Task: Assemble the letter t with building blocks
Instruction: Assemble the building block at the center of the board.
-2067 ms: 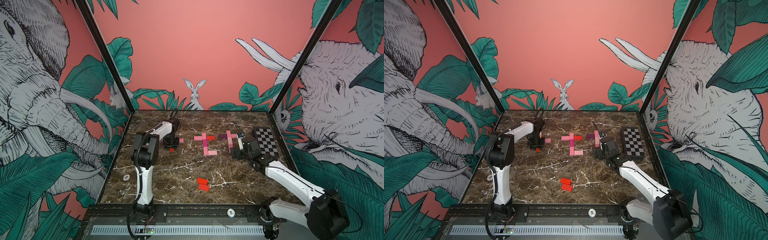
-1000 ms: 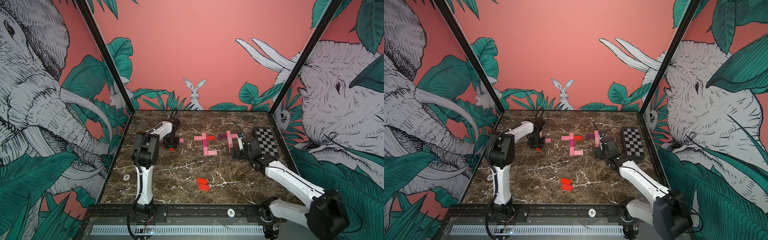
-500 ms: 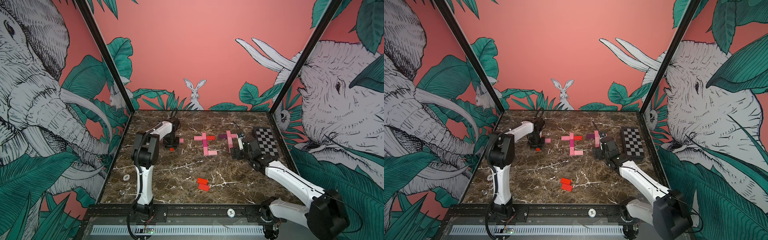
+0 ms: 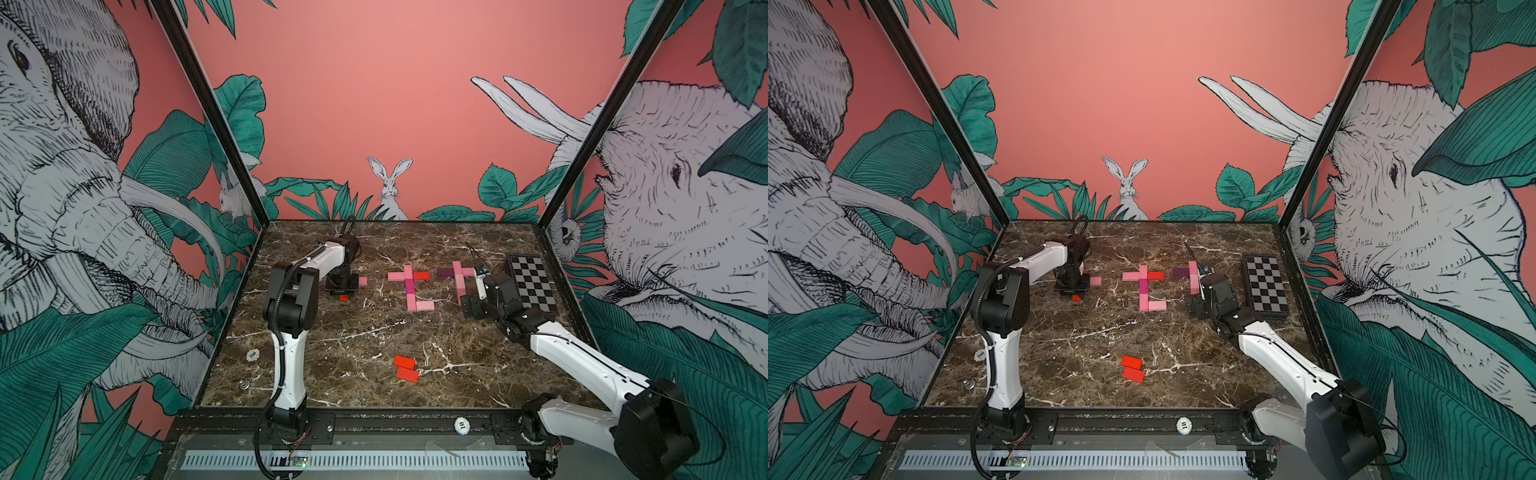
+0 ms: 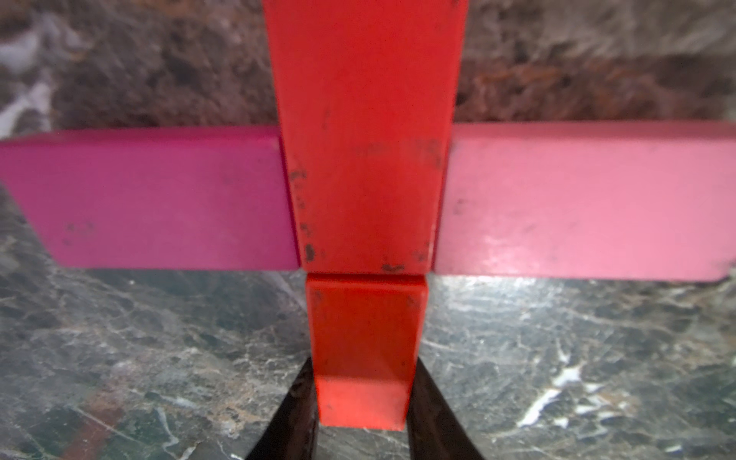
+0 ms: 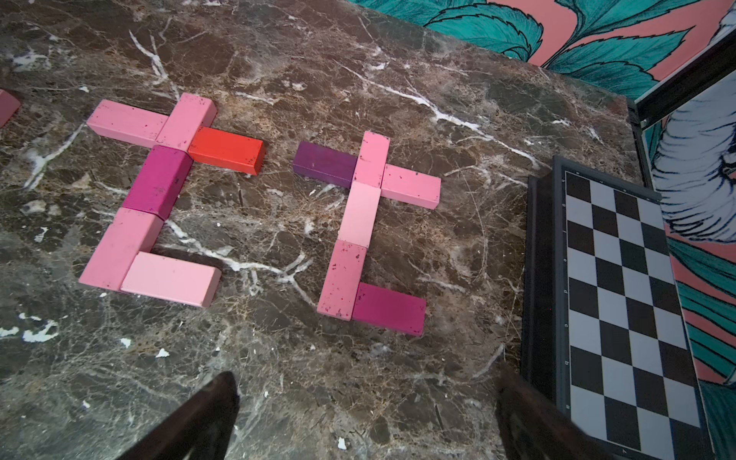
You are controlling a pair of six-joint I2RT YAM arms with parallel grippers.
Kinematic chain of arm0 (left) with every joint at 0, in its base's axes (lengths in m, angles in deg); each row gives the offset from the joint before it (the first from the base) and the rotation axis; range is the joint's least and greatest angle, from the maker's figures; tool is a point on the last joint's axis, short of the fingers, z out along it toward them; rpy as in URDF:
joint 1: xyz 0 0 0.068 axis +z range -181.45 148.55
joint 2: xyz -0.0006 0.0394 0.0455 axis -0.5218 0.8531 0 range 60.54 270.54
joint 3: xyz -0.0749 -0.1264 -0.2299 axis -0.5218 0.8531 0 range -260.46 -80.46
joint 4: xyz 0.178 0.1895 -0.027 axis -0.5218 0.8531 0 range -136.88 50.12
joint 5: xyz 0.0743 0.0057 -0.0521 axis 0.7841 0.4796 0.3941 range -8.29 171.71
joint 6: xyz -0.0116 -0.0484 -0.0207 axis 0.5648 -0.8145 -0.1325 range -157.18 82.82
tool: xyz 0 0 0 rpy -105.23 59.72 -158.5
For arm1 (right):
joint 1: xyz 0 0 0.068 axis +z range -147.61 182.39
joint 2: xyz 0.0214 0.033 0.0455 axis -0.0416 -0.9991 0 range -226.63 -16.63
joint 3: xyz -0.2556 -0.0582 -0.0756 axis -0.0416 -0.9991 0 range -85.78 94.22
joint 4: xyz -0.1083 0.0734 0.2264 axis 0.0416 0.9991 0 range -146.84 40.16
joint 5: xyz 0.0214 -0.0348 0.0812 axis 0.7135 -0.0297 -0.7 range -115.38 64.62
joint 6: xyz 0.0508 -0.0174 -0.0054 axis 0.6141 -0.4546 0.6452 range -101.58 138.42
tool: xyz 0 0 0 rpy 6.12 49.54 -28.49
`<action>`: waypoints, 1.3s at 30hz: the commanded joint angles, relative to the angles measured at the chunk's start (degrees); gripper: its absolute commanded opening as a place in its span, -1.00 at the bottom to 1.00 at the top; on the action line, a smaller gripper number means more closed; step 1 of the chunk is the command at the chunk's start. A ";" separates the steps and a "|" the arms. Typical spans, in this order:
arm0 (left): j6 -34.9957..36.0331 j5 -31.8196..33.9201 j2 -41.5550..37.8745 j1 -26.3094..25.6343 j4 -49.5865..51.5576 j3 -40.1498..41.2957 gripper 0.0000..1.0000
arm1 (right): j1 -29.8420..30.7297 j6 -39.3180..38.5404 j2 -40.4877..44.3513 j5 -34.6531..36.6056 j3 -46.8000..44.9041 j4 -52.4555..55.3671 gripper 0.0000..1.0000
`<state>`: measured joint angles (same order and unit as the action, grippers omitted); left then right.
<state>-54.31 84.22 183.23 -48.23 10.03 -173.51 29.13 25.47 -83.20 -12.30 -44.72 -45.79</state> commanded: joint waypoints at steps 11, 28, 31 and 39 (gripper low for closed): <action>-0.28 1.37 3.16 0.43 -1.54 0.13 -0.26 | 0.18 -0.33 0.66 0.10 0.87 -1.03 0.97; 0.11 1.23 2.09 0.43 -1.88 1.59 0.14 | 0.18 -0.25 0.47 -0.16 0.86 -1.11 0.97; 0.54 1.20 1.25 0.43 -2.23 2.34 0.24 | 0.24 -0.28 0.36 -0.26 0.72 -1.28 0.97; 2.81 -3.06 -3.63 0.27 -5.51 6.74 0.53 | 0.17 0.03 -0.12 -0.60 0.69 -1.64 0.96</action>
<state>-52.82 83.60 180.79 -47.70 5.85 -169.97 29.13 25.47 -83.22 -12.58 -44.72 -45.86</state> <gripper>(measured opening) 0.760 0.984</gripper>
